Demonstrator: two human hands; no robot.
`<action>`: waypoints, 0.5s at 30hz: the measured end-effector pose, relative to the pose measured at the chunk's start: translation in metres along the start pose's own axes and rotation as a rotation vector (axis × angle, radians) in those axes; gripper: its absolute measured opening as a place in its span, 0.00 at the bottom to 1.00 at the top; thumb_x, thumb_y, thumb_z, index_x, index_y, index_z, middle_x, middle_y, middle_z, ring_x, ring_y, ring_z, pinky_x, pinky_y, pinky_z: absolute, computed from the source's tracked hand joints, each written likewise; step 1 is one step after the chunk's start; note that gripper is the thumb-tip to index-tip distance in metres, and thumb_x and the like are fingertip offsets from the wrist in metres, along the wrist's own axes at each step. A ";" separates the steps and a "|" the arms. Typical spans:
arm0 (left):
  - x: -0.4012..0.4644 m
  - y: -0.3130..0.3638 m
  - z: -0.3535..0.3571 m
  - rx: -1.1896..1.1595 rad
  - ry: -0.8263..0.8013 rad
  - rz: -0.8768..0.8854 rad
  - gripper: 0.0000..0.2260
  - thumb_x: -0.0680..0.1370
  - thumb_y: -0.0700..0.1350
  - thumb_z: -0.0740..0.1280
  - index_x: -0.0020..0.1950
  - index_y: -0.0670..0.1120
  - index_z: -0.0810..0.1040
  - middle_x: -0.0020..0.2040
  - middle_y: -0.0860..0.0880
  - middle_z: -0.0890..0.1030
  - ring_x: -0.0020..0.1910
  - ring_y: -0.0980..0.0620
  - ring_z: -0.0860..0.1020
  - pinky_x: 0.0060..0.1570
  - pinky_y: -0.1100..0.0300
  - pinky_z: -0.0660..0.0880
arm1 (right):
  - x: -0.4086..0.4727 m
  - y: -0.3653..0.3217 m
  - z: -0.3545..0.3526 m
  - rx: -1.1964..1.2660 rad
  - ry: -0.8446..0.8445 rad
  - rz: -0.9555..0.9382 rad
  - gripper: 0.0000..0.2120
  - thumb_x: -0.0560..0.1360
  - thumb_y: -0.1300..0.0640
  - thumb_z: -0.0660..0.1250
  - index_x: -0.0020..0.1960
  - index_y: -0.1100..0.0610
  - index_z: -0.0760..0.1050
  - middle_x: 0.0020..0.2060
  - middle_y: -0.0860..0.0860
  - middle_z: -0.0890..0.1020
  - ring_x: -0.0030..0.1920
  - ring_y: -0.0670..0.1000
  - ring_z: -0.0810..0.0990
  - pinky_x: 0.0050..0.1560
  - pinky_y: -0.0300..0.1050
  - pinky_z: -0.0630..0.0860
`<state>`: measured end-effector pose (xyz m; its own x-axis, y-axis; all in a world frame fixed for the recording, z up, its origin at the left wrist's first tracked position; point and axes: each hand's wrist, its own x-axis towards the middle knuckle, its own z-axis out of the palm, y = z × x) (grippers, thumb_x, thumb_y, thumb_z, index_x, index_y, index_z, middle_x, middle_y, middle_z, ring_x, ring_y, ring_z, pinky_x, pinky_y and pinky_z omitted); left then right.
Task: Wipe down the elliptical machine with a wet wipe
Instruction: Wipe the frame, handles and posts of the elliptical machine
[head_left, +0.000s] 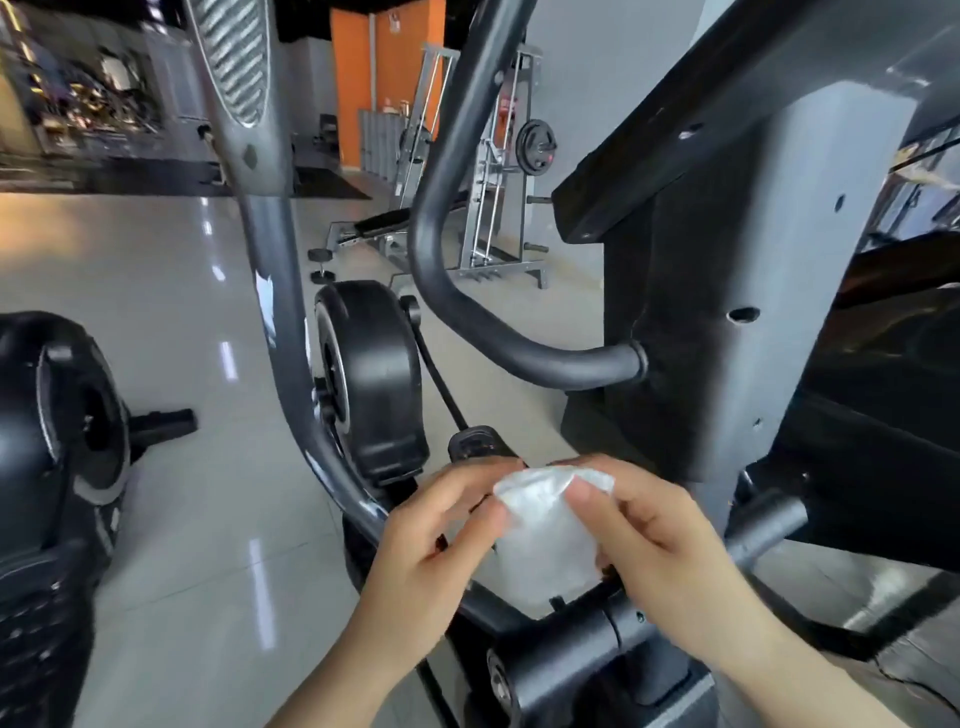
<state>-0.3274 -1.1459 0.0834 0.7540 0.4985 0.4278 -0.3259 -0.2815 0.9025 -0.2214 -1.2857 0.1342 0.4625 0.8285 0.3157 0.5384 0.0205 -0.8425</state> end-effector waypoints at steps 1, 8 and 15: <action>-0.008 0.000 0.000 -0.075 0.079 -0.060 0.10 0.69 0.57 0.67 0.49 0.62 0.83 0.48 0.57 0.84 0.50 0.62 0.81 0.50 0.68 0.74 | 0.000 0.003 0.014 0.082 0.002 0.050 0.15 0.82 0.52 0.58 0.49 0.50 0.84 0.39 0.51 0.83 0.35 0.50 0.79 0.32 0.40 0.75; -0.068 -0.001 -0.038 -0.195 0.573 -0.295 0.04 0.69 0.50 0.72 0.36 0.51 0.83 0.38 0.51 0.82 0.39 0.56 0.79 0.39 0.65 0.74 | 0.012 0.011 0.107 0.379 -0.173 0.293 0.12 0.74 0.47 0.64 0.49 0.55 0.79 0.34 0.49 0.79 0.30 0.45 0.78 0.23 0.39 0.73; -0.115 -0.015 -0.111 -0.126 0.987 -0.345 0.04 0.76 0.43 0.69 0.42 0.44 0.77 0.37 0.51 0.81 0.36 0.55 0.78 0.38 0.62 0.74 | 0.015 0.015 0.205 0.351 -0.424 0.407 0.16 0.70 0.65 0.74 0.53 0.53 0.74 0.39 0.53 0.84 0.36 0.49 0.79 0.28 0.40 0.75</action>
<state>-0.4723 -1.1076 0.0261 0.0364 0.9979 -0.0537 -0.2819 0.0618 0.9574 -0.3505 -1.1585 0.0365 0.2256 0.9547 -0.1941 0.0867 -0.2181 -0.9721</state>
